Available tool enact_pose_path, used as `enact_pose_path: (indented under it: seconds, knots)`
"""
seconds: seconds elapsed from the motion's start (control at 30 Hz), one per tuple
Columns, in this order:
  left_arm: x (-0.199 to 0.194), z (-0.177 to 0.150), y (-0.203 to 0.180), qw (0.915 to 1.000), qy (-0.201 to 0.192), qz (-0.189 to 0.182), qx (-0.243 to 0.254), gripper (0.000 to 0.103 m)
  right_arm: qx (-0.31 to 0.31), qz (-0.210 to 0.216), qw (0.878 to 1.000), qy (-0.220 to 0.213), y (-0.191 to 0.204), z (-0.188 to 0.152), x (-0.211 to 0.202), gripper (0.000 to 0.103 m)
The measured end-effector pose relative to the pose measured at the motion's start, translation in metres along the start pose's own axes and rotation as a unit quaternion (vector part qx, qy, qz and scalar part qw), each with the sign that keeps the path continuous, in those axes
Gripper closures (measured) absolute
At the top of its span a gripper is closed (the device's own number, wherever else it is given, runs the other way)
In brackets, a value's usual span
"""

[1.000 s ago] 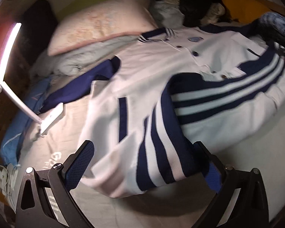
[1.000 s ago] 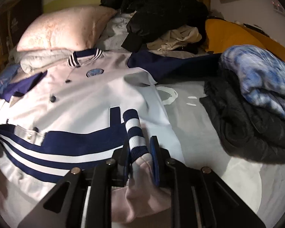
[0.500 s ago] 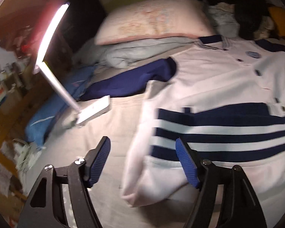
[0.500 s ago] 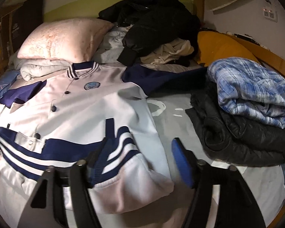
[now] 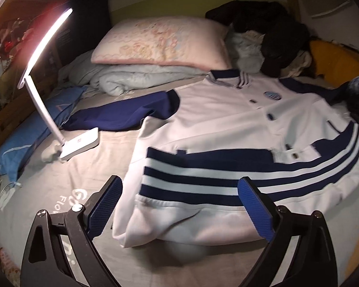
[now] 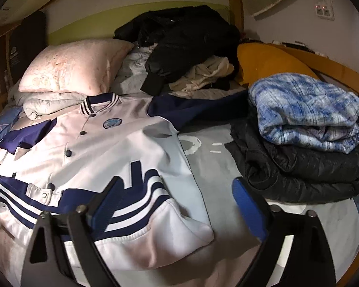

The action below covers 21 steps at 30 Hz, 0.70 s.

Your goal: Fold large clothes

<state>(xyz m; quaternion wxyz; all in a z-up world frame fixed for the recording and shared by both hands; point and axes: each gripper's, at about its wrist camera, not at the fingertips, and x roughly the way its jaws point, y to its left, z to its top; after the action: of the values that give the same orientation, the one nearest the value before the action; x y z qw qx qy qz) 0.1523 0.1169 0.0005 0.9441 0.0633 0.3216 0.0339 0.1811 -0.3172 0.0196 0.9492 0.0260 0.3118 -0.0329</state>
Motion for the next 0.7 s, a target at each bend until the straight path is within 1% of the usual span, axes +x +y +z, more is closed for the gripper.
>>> enact_pose_path:
  seconds: [0.03,0.1,0.13,0.2,0.3,0.4,0.47,0.53,0.6,0.63,0.7]
  knots:
    - [-0.003,0.001,-0.001,1.0000,-0.007,-0.005,0.001,0.006,-0.002,0.002,1.000,-0.004,0.002,0.000,-0.001,0.000]
    - [-0.009,0.002,-0.004,0.9998,-0.018,-0.009,0.002,0.004,-0.007,0.006,1.000,-0.011,0.006,-0.001,-0.005,0.000]
    - [-0.011,0.003,-0.005,0.9997,-0.023,-0.011,0.003,0.001,-0.010,0.008,1.000,-0.013,0.007,-0.001,-0.006,0.000]
    - [-0.015,0.003,-0.006,0.9995,-0.030,-0.012,0.004,0.000,-0.019,0.013,1.000,-0.020,0.012,-0.002,-0.009,0.000]
    - [-0.017,0.003,-0.011,0.9995,-0.028,-0.012,0.010,0.000,-0.036,0.018,0.999,-0.033,0.018,-0.004,-0.014,0.000]
    - [-0.019,0.001,-0.012,0.9993,-0.022,-0.028,0.012,0.000,-0.053,0.024,0.998,-0.035,0.022,-0.005,-0.013,0.000]
    - [-0.019,-0.001,-0.015,0.9991,-0.017,-0.035,0.018,0.000,-0.061,0.031,0.997,-0.027,0.025,-0.007,-0.011,0.000]
    - [-0.019,-0.005,-0.020,0.9985,-0.010,-0.041,0.034,0.000,-0.077,0.052,0.996,-0.009,0.032,-0.010,-0.008,0.000]
    - [-0.020,-0.010,-0.029,0.9976,-0.012,-0.038,0.057,0.000,-0.094,0.066,0.993,0.006,0.041,-0.015,-0.007,0.000]
    - [-0.021,-0.013,-0.035,0.9965,-0.014,-0.042,0.071,0.000,-0.105,0.073,0.992,0.012,0.049,-0.019,-0.008,0.000]
    - [-0.019,-0.019,-0.047,0.9937,-0.003,-0.056,0.096,0.000,-0.121,0.087,0.989,0.015,0.061,-0.026,-0.009,0.000]
